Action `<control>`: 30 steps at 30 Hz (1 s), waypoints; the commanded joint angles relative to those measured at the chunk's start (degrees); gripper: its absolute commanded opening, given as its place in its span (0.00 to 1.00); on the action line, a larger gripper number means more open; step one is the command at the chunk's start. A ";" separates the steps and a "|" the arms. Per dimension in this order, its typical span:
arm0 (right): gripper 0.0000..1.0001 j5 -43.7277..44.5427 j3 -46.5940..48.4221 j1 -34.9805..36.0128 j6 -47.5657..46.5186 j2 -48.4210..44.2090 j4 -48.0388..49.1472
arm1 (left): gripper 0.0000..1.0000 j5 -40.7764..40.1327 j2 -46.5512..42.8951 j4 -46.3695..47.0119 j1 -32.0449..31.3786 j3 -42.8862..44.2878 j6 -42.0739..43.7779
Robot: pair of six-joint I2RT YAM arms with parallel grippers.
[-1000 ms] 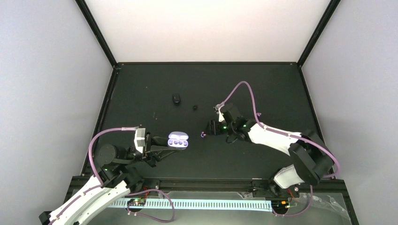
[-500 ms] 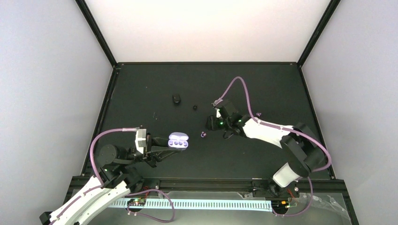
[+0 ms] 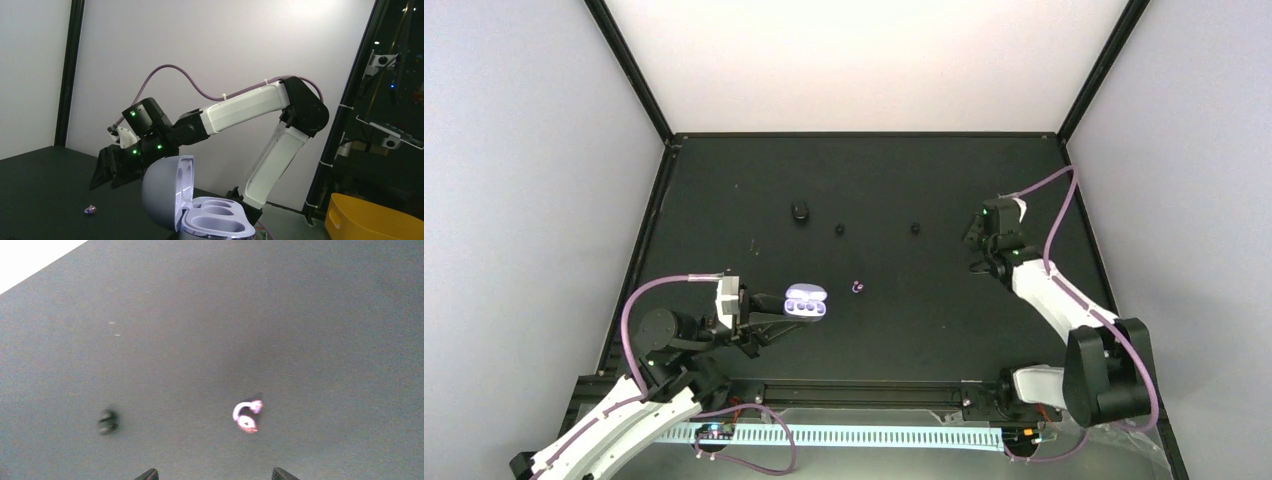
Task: Insert the wireless bluetooth earbuds into the charging case
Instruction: Pick up the earbud from the center of the board.
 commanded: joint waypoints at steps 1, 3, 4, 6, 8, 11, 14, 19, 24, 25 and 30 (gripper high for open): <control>0.58 2.48 1.77 -2.48 1.07 4.38 -1.33 | 0.02 0.23 0.73 1.86 -0.27 0.06 0.52; 0.58 2.98 2.86 -2.80 0.89 6.65 -1.25 | 0.02 0.23 0.67 1.93 -0.29 0.14 0.51; 0.58 2.91 3.25 -3.09 0.92 7.79 -1.10 | 0.02 0.22 0.63 1.88 -0.26 0.21 0.51; 0.57 2.80 4.03 -3.83 1.01 9.96 -0.66 | 0.02 0.15 0.46 1.67 -0.22 0.32 0.76; 0.57 2.40 4.81 -4.37 0.86 11.83 -0.31 | 0.02 -0.01 0.26 1.33 -0.27 0.41 0.92; 0.57 2.13 6.51 -4.77 0.21 14.81 -0.27 | 0.01 -0.13 -0.19 0.73 -0.25 0.41 1.17; 0.55 2.12 7.97 -4.97 -0.51 18.03 -0.72 | 0.02 -0.23 -0.57 0.31 -0.25 0.41 1.19; 0.53 0.56 10.60 -5.06 -0.92 21.43 -1.54 | 0.02 -0.56 -0.87 -0.05 -0.26 0.41 1.21; 0.50 0.04 13.17 -5.02 -0.60 24.23 -3.86 | 0.02 -0.63 -0.52 0.10 -0.21 0.50 1.30; 0.50 -0.19 13.43 -5.06 -0.48 24.50 -4.02 | 0.02 -0.62 -0.47 0.12 -0.25 0.46 1.24; 0.46 -1.45 14.85 -5.03 -0.23 26.25 -5.60 | 0.01 -0.46 0.00 0.63 -0.25 0.41 1.25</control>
